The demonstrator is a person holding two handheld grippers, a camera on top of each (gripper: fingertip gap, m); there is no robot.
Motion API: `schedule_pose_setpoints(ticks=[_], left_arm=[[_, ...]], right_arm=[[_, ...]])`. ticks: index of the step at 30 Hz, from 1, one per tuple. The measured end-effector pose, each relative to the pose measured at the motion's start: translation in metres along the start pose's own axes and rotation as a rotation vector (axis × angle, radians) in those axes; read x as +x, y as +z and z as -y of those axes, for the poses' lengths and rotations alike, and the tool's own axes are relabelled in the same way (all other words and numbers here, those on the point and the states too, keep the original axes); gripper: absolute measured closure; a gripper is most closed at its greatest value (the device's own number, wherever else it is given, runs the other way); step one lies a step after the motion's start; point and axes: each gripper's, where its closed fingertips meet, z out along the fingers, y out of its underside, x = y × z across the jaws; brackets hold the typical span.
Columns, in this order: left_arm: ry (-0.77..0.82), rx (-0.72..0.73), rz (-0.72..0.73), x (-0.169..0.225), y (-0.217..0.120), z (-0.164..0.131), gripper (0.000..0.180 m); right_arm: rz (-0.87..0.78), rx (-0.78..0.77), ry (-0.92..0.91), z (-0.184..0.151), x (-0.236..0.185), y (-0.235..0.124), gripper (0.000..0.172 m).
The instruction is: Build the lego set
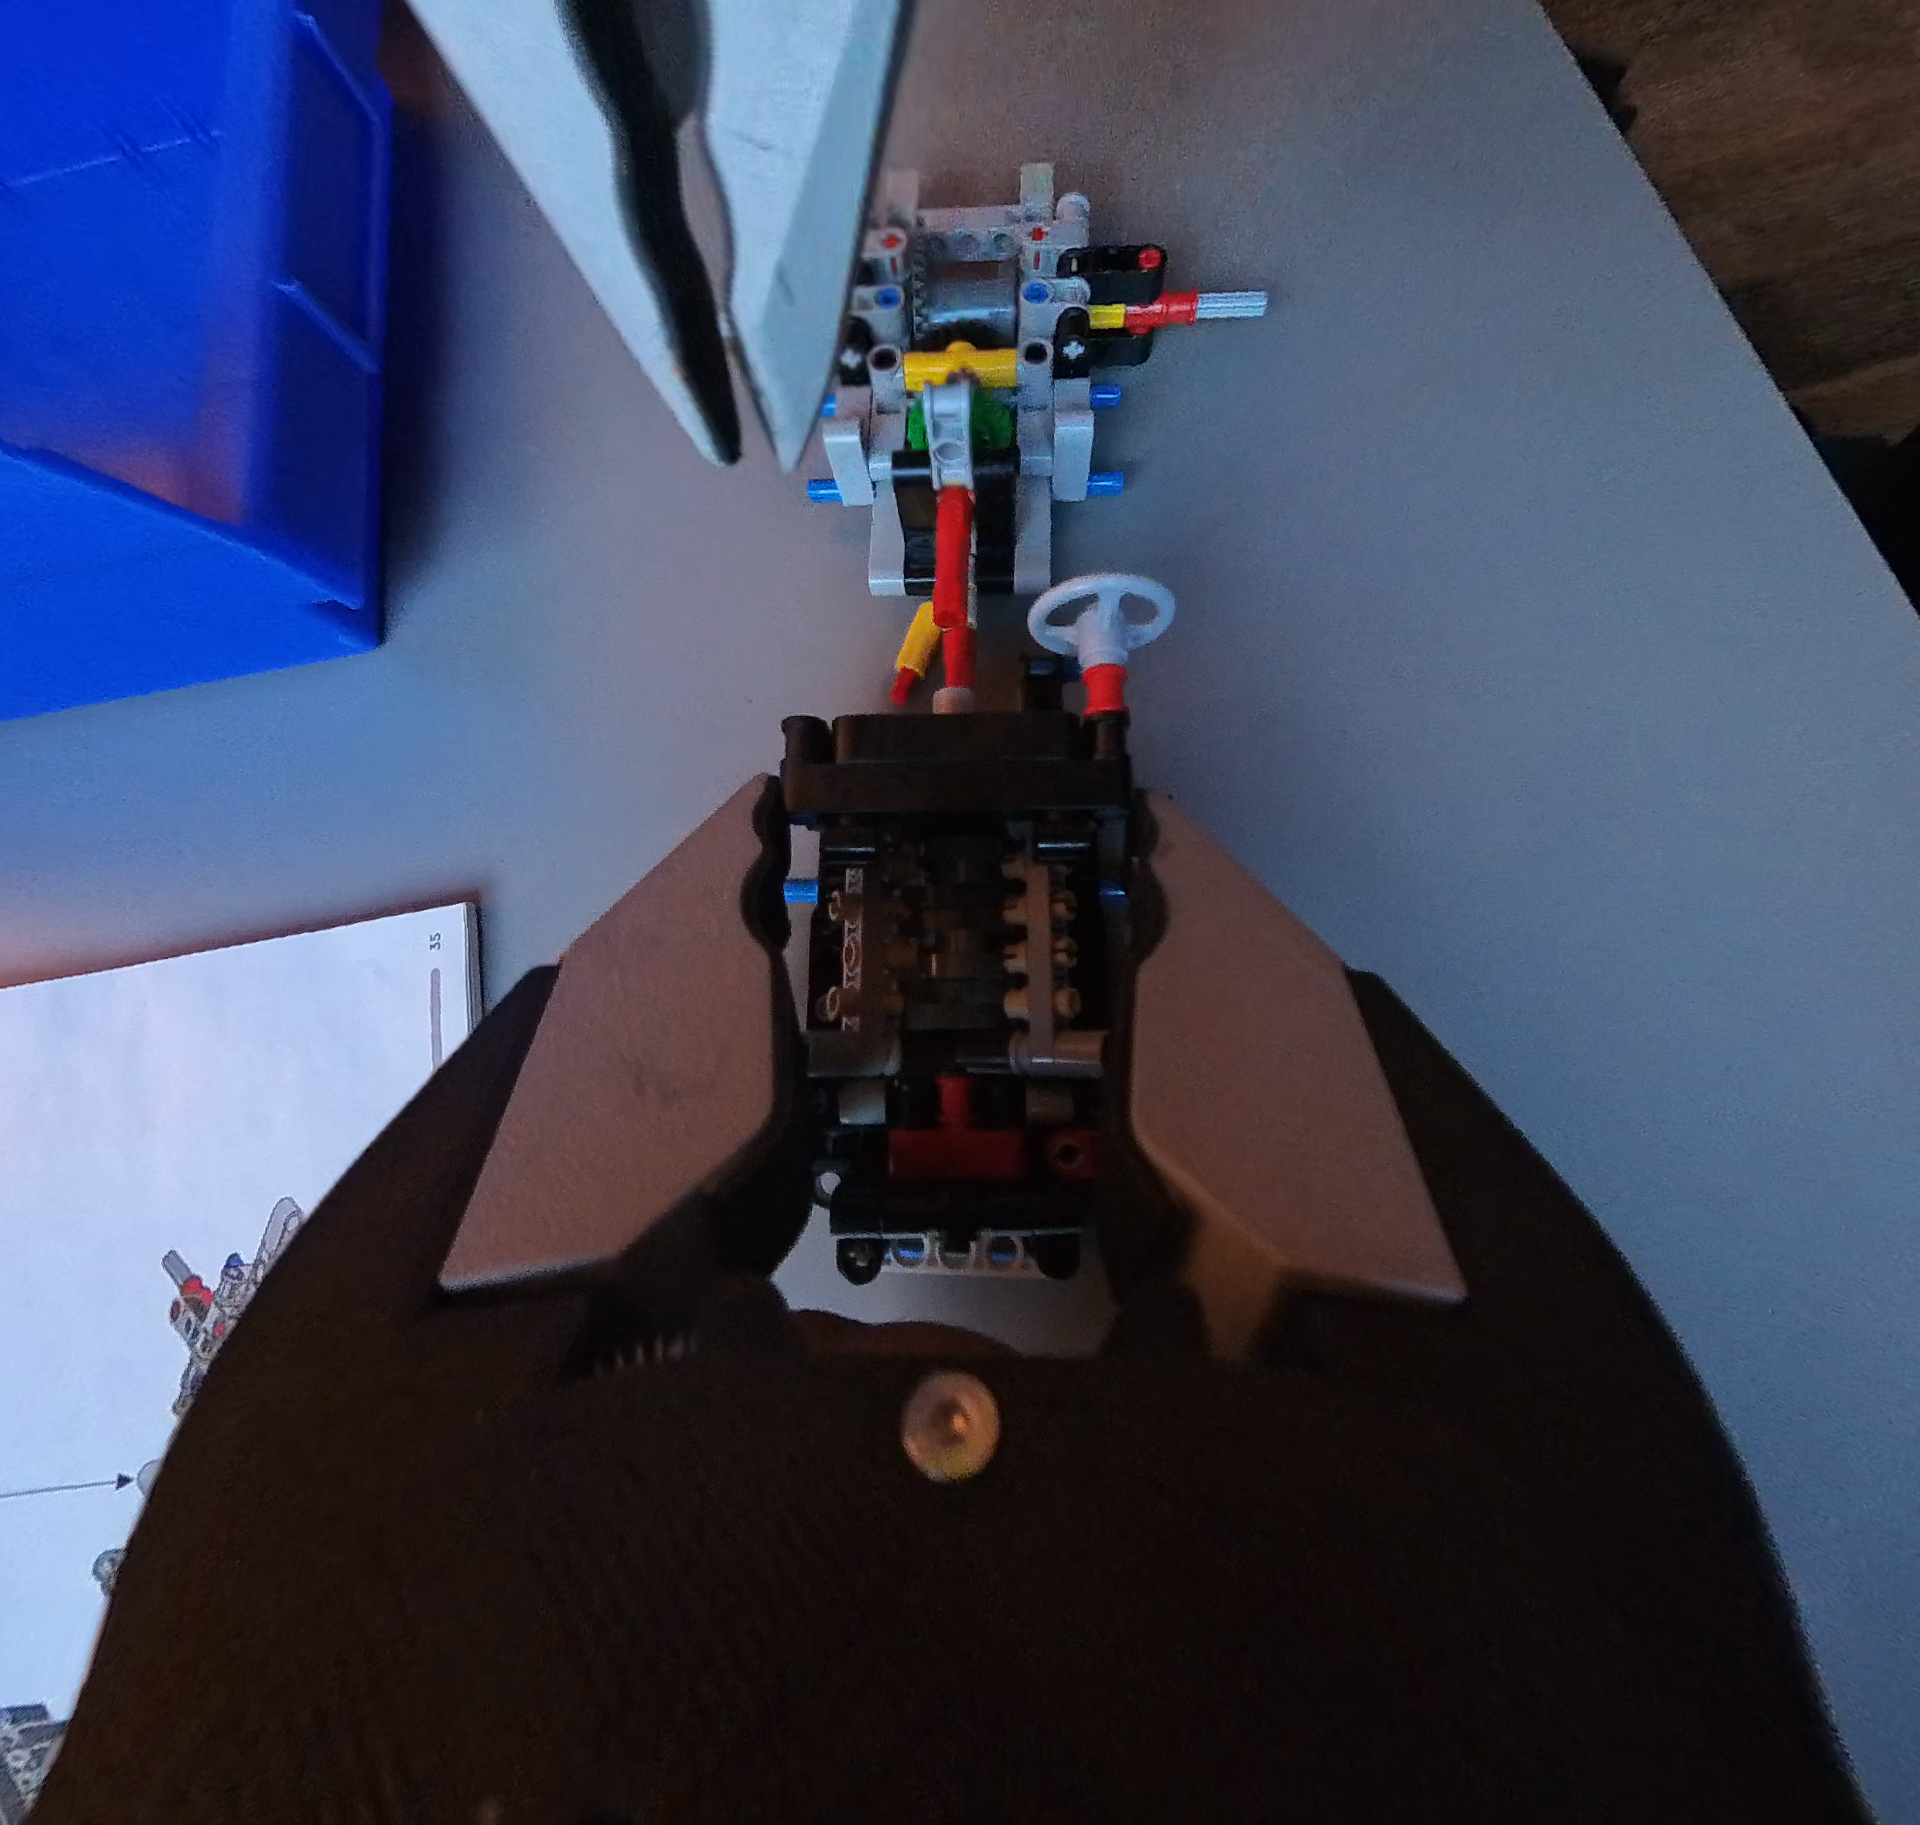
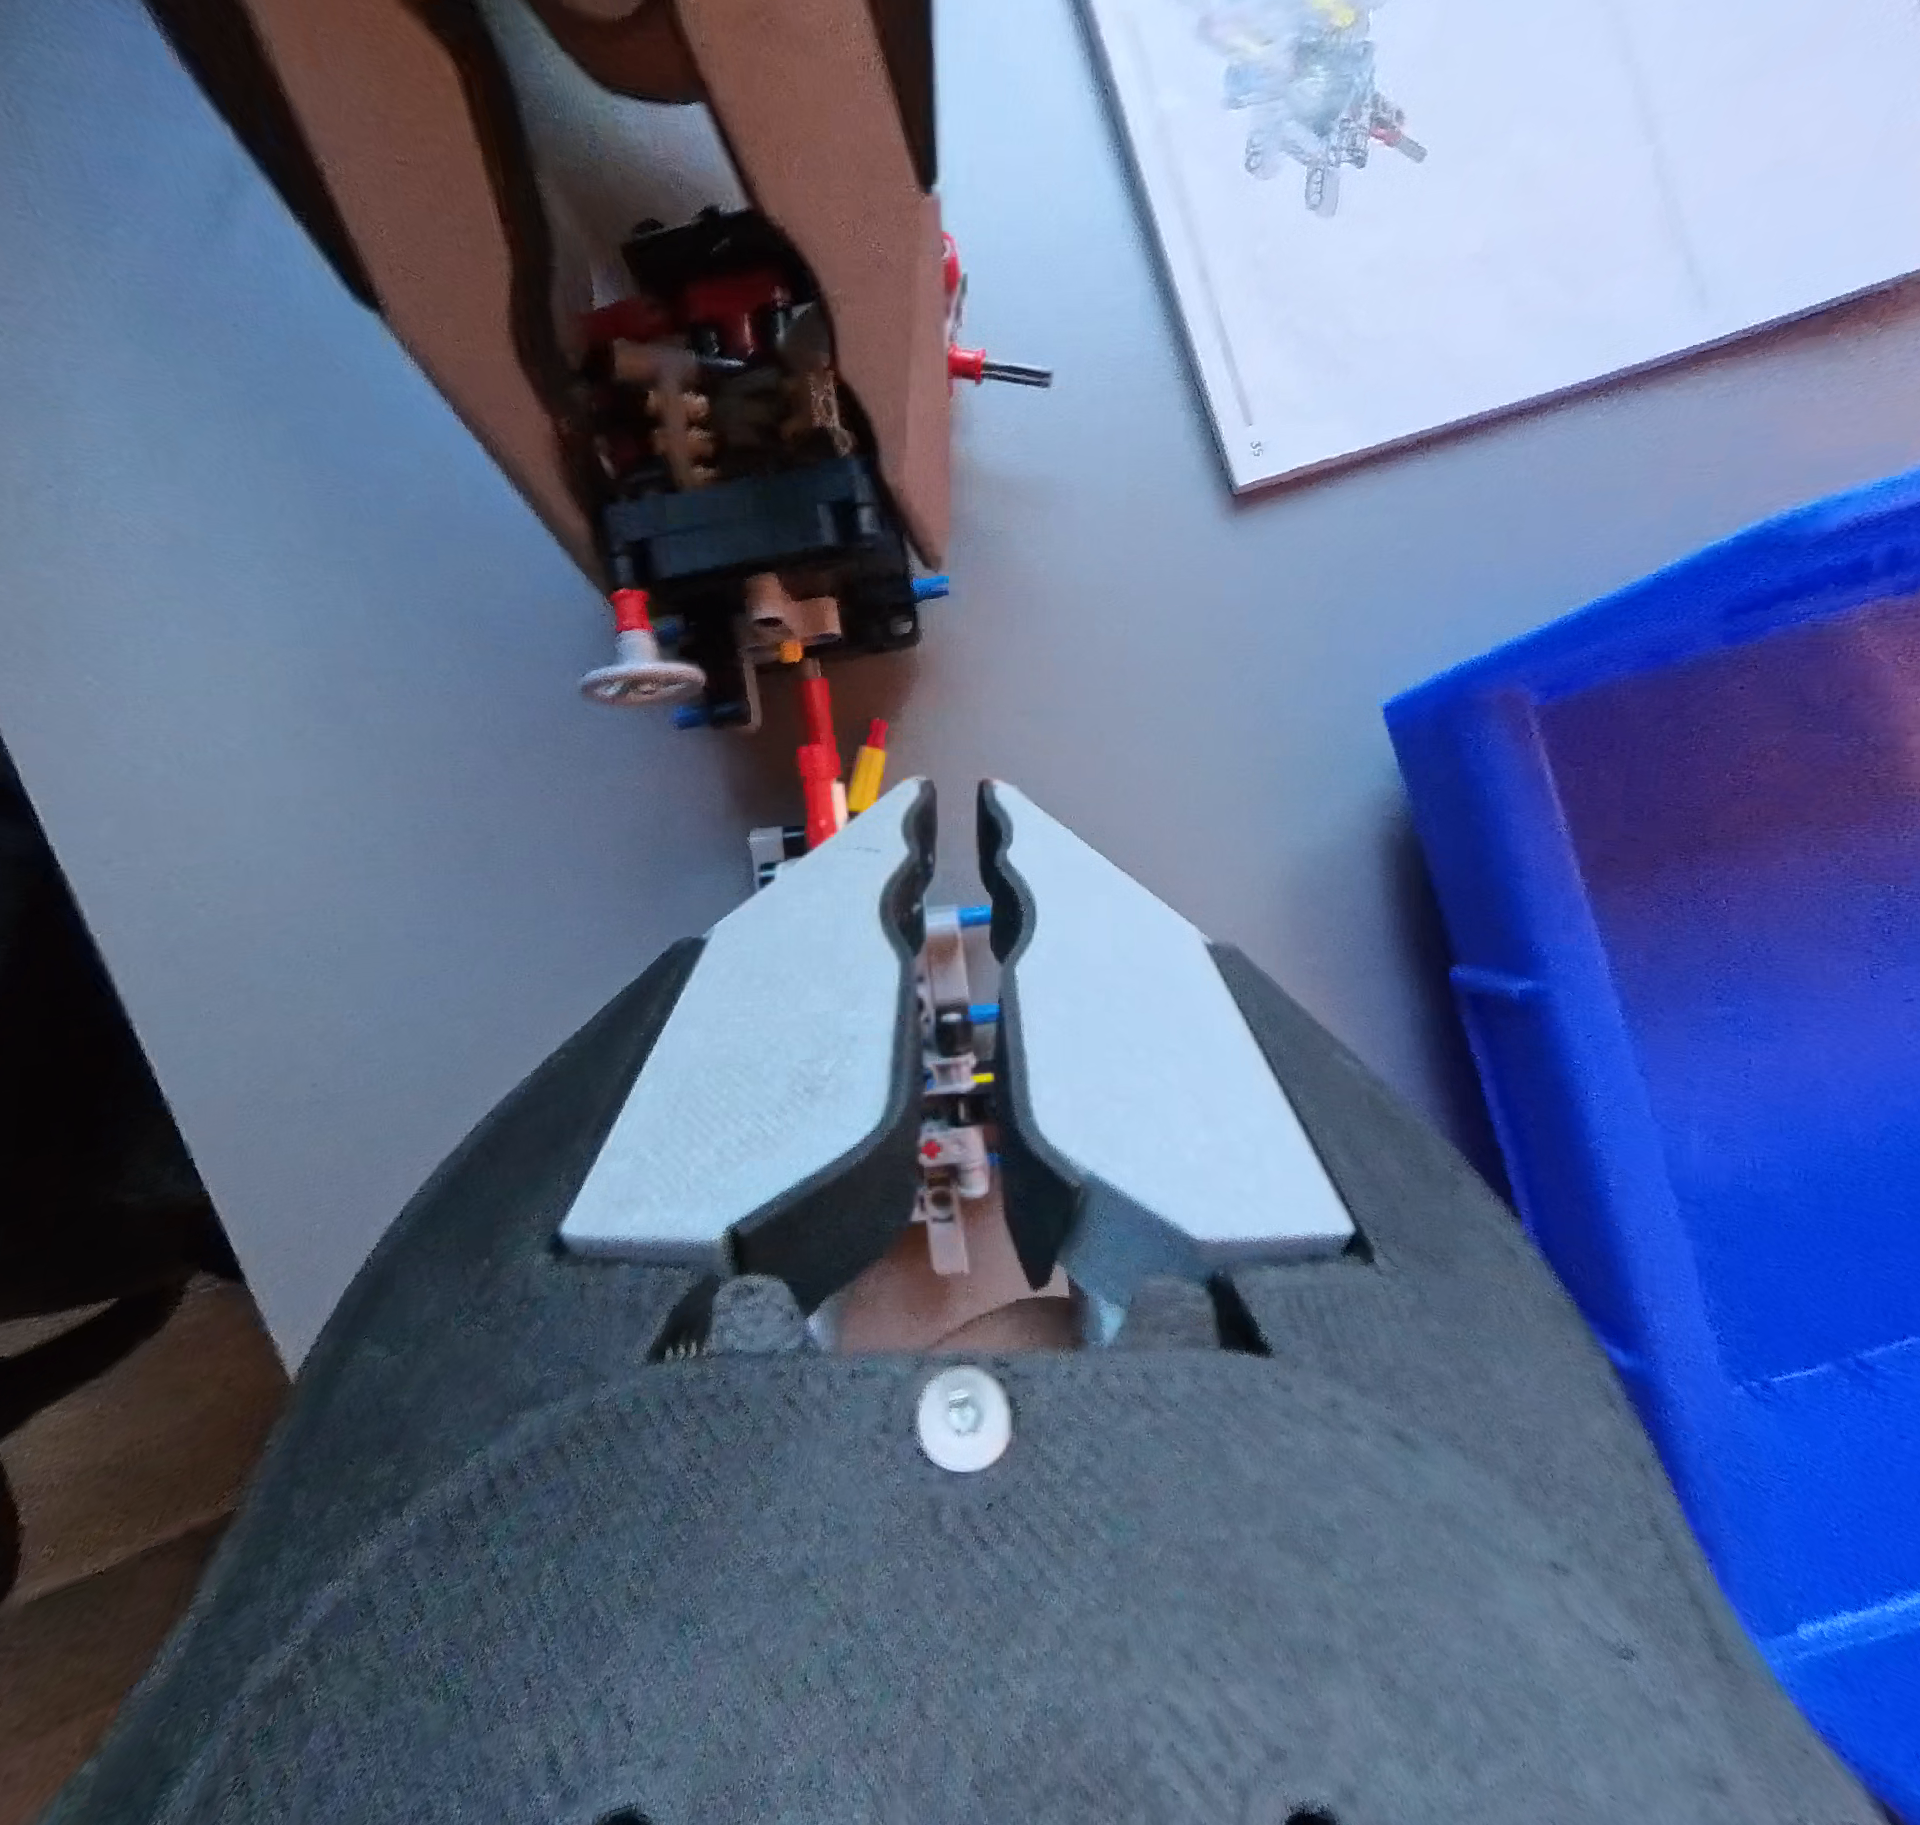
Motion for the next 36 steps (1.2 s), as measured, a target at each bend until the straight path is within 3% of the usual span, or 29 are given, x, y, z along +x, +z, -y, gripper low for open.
schedule_pose_setpoints(ticks=[8,14,16,23,29,36], left_arm=[[-0.024,-0.019,0.003,0.001,0.0,-0.002,0.117],[-0.029,-0.018,0.002,0.001,0.0,-0.002,0.117],[-0.031,-0.017,0.003,0.001,0.0,-0.002,0.117],[-0.041,-0.021,0.006,0.001,0.0,-0.003,0.117],[-0.048,-0.017,0.005,0.001,0.0,-0.002,0.117],[-0.08,0.001,-0.005,0.0,-0.001,-0.001,0.117]], right_arm=[[0.166,-0.317,-0.06,-0.013,-0.014,0.046,0.159],[0.187,-0.406,-0.085,-0.015,-0.014,0.048,0.156],[0.165,-0.417,-0.093,-0.015,-0.008,0.047,0.151],[0.194,-0.433,-0.051,-0.013,-0.005,0.052,0.163],[0.135,-0.447,-0.067,-0.014,0.004,0.047,0.153],[0.17,-0.308,-0.425,-0.003,0.006,0.039,0.153]])
